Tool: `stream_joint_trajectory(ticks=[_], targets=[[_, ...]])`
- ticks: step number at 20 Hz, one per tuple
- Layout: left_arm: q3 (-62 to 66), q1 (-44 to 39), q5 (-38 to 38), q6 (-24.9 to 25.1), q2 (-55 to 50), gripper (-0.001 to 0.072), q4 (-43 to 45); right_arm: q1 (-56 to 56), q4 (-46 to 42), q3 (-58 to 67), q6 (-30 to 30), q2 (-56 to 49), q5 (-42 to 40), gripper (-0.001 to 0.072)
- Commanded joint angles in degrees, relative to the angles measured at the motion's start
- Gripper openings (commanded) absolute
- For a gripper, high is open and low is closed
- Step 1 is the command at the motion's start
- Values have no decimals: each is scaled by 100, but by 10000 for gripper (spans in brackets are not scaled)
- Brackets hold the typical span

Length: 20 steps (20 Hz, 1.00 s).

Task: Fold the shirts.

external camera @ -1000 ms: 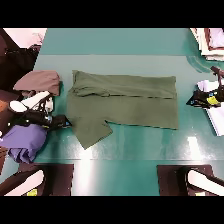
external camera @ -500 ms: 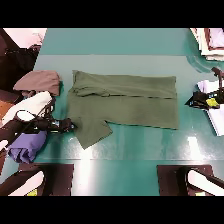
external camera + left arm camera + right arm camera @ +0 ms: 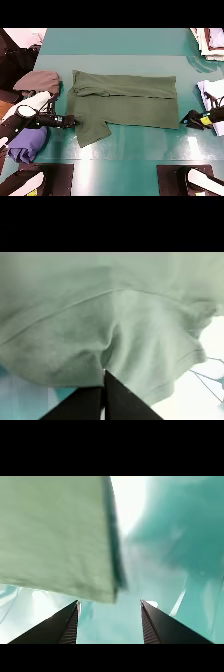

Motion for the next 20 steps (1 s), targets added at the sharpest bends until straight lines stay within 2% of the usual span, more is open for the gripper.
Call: stream_joint_trajectory(ticks=[1,4,5,6,7,8,9,12,16,20], targets=[[184,-13,-94,11,4,27,-17,-90,433,-363,-293,-391,-131,431],[195,-13,-114,11,4,27,-11,-92,990,-358,-369,-664,-321,415],[195,-13,-114,11,4,27,-7,-92,1008,-358,-376,-680,-393,364],[195,-13,-114,11,4,27,0,-92,1001,-358,-374,-675,-409,363],[195,-13,-116,11,4,27,20,-92,994,-358,-378,-675,-376,270],[195,-13,-138,11,7,27,39,-92,984,-358,-389,-675,-350,105],[195,-13,-190,9,4,26,61,-92,986,-358,-428,-675,-326,24],[199,-13,-776,-173,197,25,527,-94,706,-356,-428,-387,-37,14],[96,-13,-1945,-826,1451,25,1443,-92,-643,-361,-59,778,850,13],[-61,-13,-3080,-1611,2763,26,1169,-94,-1113,-358,223,2109,1300,13]])
